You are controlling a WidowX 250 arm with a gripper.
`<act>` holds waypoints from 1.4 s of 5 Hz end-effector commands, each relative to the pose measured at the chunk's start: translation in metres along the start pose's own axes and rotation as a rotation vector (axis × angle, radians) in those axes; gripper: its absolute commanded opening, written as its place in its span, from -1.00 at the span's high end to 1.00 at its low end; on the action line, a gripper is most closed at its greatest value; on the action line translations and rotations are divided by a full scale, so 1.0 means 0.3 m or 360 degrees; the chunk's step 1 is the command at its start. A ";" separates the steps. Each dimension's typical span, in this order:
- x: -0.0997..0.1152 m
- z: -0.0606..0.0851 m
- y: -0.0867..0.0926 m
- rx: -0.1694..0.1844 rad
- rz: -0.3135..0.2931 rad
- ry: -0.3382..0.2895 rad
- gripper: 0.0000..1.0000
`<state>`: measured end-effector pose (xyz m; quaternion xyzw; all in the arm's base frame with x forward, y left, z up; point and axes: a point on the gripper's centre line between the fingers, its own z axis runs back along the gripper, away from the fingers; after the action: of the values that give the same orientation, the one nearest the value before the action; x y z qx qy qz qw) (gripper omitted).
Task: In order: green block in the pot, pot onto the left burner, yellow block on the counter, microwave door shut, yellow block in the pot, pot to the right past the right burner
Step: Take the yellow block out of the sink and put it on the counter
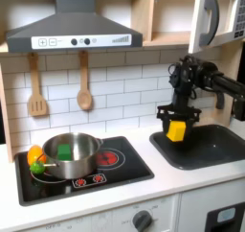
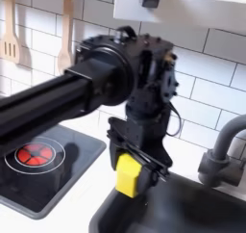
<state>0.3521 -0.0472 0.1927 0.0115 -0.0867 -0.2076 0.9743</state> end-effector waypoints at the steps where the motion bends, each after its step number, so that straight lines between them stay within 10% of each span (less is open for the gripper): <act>1: -0.056 0.013 0.089 0.0037 0.0075 0.0016 1.00; 7: -0.006 -0.053 0.209 0.0004 0.0125 0.0016 1.00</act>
<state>0.3782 0.0141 0.1782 0.0102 -0.0809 -0.1651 0.9829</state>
